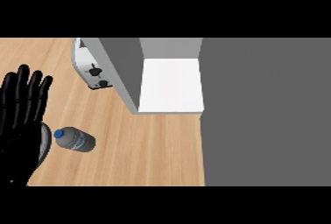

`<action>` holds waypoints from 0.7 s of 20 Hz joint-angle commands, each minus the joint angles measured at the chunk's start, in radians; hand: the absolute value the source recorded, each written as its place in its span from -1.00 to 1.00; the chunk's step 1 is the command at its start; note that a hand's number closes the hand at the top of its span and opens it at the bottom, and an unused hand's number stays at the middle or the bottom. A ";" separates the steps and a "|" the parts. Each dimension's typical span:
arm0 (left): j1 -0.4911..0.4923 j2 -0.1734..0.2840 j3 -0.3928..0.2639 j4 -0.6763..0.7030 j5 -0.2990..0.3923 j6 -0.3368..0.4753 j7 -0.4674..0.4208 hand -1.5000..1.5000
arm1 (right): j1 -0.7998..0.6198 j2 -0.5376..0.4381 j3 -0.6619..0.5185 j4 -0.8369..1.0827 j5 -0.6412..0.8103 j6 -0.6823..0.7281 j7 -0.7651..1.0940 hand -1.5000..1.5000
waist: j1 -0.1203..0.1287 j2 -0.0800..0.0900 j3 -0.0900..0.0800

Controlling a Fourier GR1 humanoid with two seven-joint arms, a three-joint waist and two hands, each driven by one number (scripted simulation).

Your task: Pick up the bottled water, place it into the cabinet and close the cabinet

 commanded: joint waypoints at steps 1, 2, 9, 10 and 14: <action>-0.069 -0.007 -0.016 0.082 -0.023 -0.012 -0.026 -1.00 | 0.023 -0.002 -0.033 0.040 -0.004 0.030 -0.063 -1.00 | 0.003 -0.004 -0.002; 0.005 0.013 -0.019 -0.087 0.019 -0.037 0.066 -1.00 | 0.041 0.011 0.016 -0.039 0.042 0.005 -0.016 -1.00 | 0.006 -0.006 -0.002; 0.210 -0.090 -0.031 0.073 0.233 -0.045 0.174 -1.00 | 0.204 0.086 0.063 -0.048 -0.251 0.081 0.117 -1.00 | 0.011 -0.002 -0.002; 0.216 -0.080 -0.019 0.030 0.268 -0.046 0.219 -1.00 | 0.224 0.078 0.066 -0.063 -0.278 0.094 0.140 -1.00 | 0.012 -0.007 -0.002; 0.333 -0.042 0.010 -0.073 0.357 -0.101 0.244 -1.00 | 0.350 0.027 -0.011 -0.131 -0.399 0.162 0.138 -1.00 | 0.006 -0.009 -0.002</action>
